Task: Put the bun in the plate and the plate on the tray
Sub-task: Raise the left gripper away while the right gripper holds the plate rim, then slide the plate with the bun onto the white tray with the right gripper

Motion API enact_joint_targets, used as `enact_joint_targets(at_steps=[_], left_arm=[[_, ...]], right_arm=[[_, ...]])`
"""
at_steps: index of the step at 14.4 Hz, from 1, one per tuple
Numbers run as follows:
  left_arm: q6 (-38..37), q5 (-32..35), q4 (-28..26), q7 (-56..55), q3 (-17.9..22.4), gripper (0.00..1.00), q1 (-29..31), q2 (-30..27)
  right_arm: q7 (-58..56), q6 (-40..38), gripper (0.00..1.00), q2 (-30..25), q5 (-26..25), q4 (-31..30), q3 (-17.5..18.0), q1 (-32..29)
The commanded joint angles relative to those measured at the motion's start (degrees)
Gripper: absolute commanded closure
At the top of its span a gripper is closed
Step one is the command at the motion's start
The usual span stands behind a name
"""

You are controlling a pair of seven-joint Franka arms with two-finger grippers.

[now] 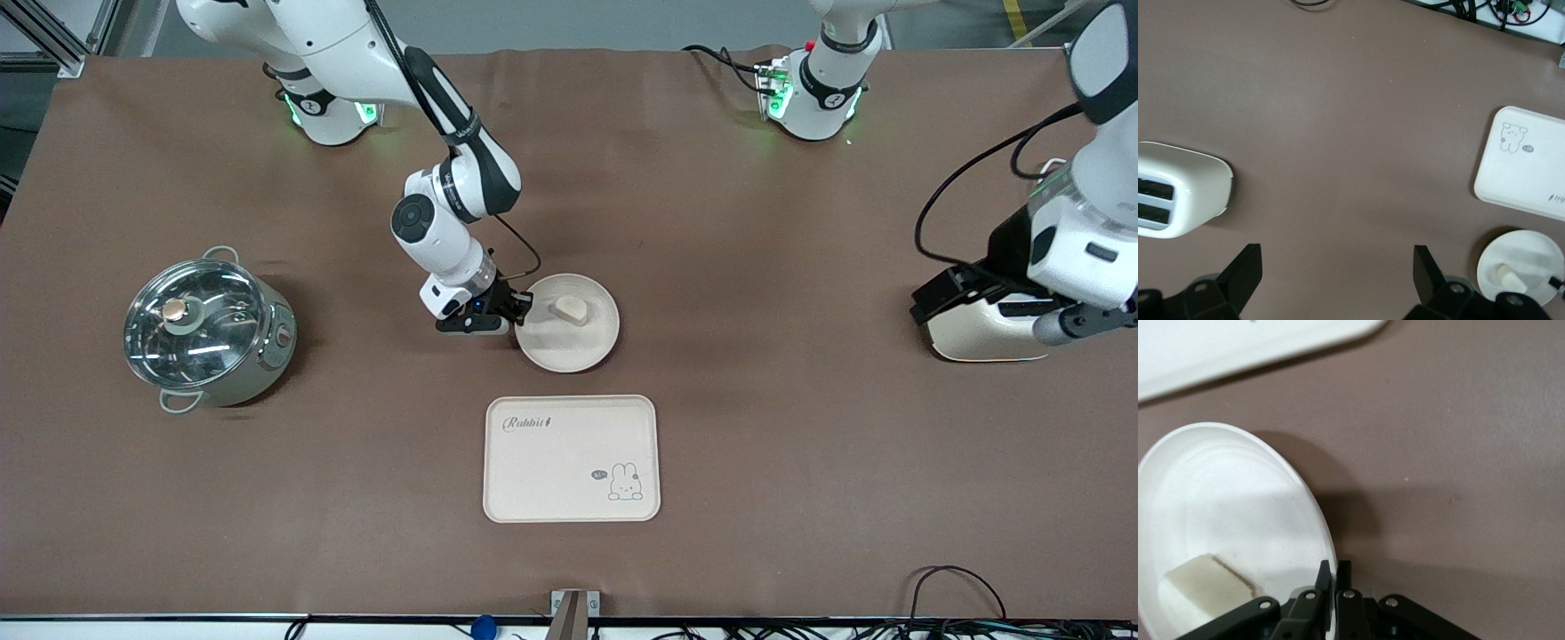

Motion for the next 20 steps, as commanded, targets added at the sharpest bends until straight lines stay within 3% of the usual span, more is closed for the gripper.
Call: enact_joint_targets(at_steps=[1,5,7,10,15,20], left_arm=[[-4.5,0.6,0.8,6.0,0.1,0.00,1.6,-3.7],[-9.0,0.3,-1.6,16.0,13.7,0.00,-7.9,-8.4],[-9.4,-0.3,-4.4,18.9,17.2,0.00,-10.3,-11.1],[-9.5,-0.4,-5.0,21.0,17.4,0.00,-9.7,-12.0],[-9.4,-0.3,-4.5,22.7,17.6,0.00,-9.1,-11.5],[-9.1,-0.1,-4.4,22.6,17.6,0.00,-9.0,-10.7]], right_arm=[[1.2,-4.3,0.99,-5.7,1.0,-1.1,-0.6,-0.6],[1.7,-6.5,1.00,-4.5,1.1,5.1,-0.6,-6.5],[2.0,-9.5,1.00,2.3,0.9,13.8,-0.7,-9.3],[2.9,-14.3,1.00,12.8,0.7,28.6,-1.6,-11.3],[8.7,-23.2,1.00,30.3,0.5,54.1,-6.5,-11.4],[9.1,-23.1,0.99,33.0,0.0,56.8,-6.6,-10.9]])
